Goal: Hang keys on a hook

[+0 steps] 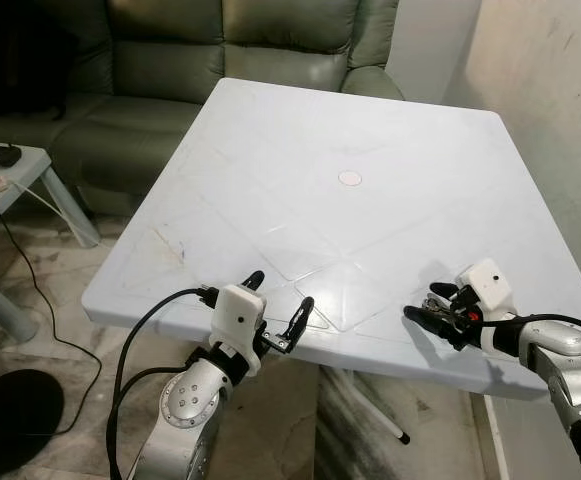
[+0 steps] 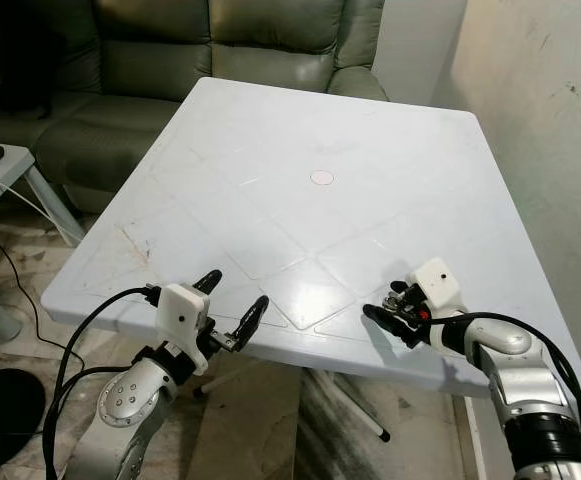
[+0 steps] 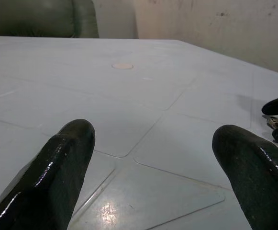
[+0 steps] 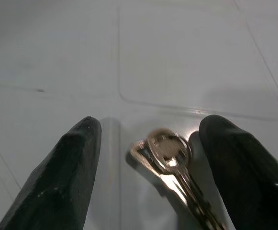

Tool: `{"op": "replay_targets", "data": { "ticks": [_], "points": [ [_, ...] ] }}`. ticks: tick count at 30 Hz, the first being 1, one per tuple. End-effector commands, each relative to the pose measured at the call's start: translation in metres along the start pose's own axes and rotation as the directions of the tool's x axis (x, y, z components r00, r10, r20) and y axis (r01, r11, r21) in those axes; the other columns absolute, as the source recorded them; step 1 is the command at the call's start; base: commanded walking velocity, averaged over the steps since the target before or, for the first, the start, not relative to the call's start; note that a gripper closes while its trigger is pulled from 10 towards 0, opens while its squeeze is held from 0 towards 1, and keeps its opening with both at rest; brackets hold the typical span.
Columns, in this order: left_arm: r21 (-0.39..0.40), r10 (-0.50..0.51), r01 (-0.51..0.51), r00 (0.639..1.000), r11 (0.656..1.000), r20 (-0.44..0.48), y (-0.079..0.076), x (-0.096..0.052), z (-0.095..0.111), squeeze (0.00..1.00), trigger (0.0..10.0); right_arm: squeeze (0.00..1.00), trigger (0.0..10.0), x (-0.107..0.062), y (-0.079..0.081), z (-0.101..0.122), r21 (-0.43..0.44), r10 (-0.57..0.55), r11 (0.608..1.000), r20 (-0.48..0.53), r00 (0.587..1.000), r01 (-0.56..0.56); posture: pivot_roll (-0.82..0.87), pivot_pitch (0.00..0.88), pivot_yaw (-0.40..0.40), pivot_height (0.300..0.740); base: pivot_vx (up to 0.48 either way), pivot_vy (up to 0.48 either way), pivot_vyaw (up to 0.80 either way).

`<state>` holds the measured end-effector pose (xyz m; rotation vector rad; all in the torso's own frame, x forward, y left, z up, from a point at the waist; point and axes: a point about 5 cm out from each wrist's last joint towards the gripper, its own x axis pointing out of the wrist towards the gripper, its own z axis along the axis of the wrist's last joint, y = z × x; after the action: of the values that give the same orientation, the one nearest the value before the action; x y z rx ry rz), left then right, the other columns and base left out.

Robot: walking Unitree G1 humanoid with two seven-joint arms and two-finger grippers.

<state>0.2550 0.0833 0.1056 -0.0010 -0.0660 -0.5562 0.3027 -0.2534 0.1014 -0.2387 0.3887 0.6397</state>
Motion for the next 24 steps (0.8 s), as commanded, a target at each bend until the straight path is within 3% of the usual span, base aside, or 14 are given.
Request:
{"op": "replay_targets", "data": {
  "ticks": [1, 7, 8, 9, 10, 11, 24],
  "points": [
    [-0.002, 0.01, -0.01, 1.0, 1.0, -0.007, 0.0005, -0.0028, 0.0002, 0.0, 10.0, 0.0, 10.0, -0.0032, -0.0058, 0.0018, -0.007, 0.001, 1.0, -0.024, 1.0, -0.001, -0.01, 0.109, -0.037, 0.74, 0.0, 0.0, 0.0],
    [-0.002, 0.015, -0.015, 1.0, 1.0, -0.006, 0.0003, -0.0023, -0.0001, 0.0, 10.0, 0.0, 10.0, -0.0072, -0.0085, -0.0044, -0.011, 0.03, 0.999, -0.06, 0.998, -0.031, -0.01, 0.112, -0.043, 0.74, 0.0, 0.0, 0.0],
    [-0.002, 0.016, -0.016, 1.0, 1.0, -0.006, 0.0003, -0.0022, -0.0001, 0.0, 10.0, 0.0, 7.8, -0.0073, -0.0088, -0.0048, -0.011, 0.032, 0.999, -0.061, 0.998, -0.033, -0.01, 0.111, -0.043, 0.74, 0.0, 0.0, 0.0],
    [-0.003, 0.017, -0.017, 1.0, 1.0, -0.006, 0.0002, -0.0022, 0.0001, 0.0, 10.0, 0.0, 0.7, -0.0077, -0.0087, -0.0052, -0.008, 0.037, 0.999, -0.061, 0.997, -0.038, -0.01, 0.111, -0.043, 0.74, 0.0, 0.0, 0.0],
    [-0.003, 0.017, -0.017, 1.0, 1.0, -0.006, 0.0003, -0.002, 0.0001, 0.0, 10.0, 0.0, 0.7, -0.0079, -0.0087, -0.0054, -0.005, 0.04, 0.999, -0.06, 0.997, -0.041, -0.01, 0.11, -0.043, 0.74, 0.0, 0.0, 0.0],
    [-0.003, 0.017, -0.017, 1.0, 1.0, -0.006, 0.0003, -0.0019, 0.0001, 0.0, 10.0, 0.0, 0.0, -0.008, -0.0088, -0.0054, -0.004, 0.042, 0.999, -0.059, 0.997, -0.042, -0.01, 0.11, -0.043, 0.74, 0.0, 0.0, 0.0],
    [-0.001, 0.021, -0.021, 1.0, 1.0, -0.003, 0.0014, -0.0007, 0.0013, 0.0, 10.0, 0.0, 0.0, -0.0084, -0.0104, -0.0061, -0.022, 0.028, 0.999, -0.049, 0.998, -0.029, -0.01, 0.109, -0.039, 0.74, 0.0, 0.0, 0.0]
  ]
}}
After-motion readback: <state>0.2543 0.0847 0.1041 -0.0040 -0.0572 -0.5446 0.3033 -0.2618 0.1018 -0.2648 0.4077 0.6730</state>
